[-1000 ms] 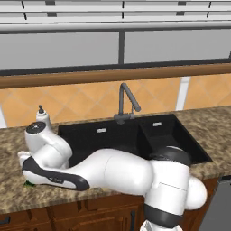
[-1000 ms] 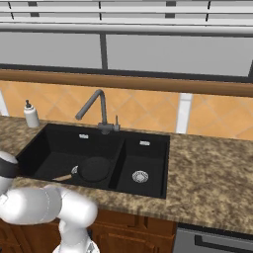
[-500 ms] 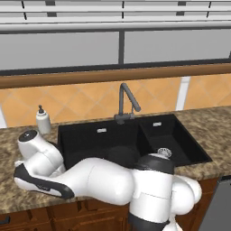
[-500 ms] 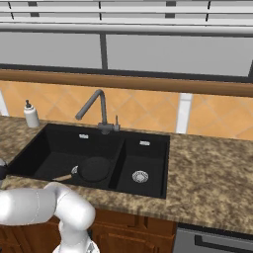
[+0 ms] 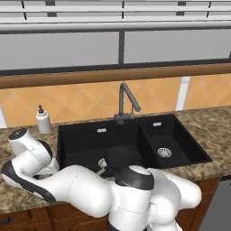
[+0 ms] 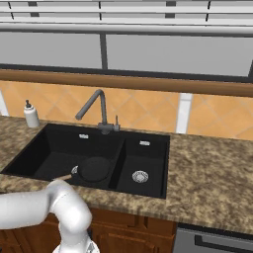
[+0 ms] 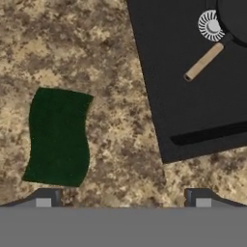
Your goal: Pick the pan and sponge and place them into the sink. Then turn on the water.
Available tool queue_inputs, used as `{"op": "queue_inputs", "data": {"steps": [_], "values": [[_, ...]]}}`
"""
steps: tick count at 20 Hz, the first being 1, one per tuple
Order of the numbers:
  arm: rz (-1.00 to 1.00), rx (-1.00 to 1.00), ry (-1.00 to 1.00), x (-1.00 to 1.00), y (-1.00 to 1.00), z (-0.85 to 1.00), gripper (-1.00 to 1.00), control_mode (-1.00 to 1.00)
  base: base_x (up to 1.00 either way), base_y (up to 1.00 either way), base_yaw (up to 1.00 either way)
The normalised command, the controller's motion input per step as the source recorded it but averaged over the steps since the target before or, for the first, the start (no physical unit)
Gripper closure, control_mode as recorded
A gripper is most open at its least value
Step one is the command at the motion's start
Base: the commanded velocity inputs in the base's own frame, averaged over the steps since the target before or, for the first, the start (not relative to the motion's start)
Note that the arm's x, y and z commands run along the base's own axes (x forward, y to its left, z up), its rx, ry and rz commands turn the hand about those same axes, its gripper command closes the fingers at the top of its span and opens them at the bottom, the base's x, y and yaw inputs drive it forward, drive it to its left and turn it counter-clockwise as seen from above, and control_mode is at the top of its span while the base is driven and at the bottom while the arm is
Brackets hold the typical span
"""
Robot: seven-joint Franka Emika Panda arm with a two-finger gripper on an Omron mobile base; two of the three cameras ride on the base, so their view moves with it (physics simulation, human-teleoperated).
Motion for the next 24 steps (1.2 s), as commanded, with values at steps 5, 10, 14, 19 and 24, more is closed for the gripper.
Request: {"op": "queue_inputs", "data": {"steps": [5, 10, 14, 19, 24], "values": [[0.0, 0.0, -0.08, 0.11, 0.12, -0.29, -1.0, -1.0, 0.0, 0.0, 0.0], [0.0, 0.0, -0.13, 0.13, 0.02, -0.32, -1.0, -1.0, 0.0, 0.0, 0.0], [0.0, 0.0, -0.13, 0.17, 0.02, -0.14, -1.0, -1.0, 0.0, 0.0, 0.0], [0.0, 0.0, -0.09, 0.28, 0.06, -0.07, -1.0, -1.0, 0.0, 0.0, 0.0], [0.0, 0.04, -0.01, 0.32, 0.11, -0.15, -1.0, -1.0, 0.0, 0.0, 0.0]]}}
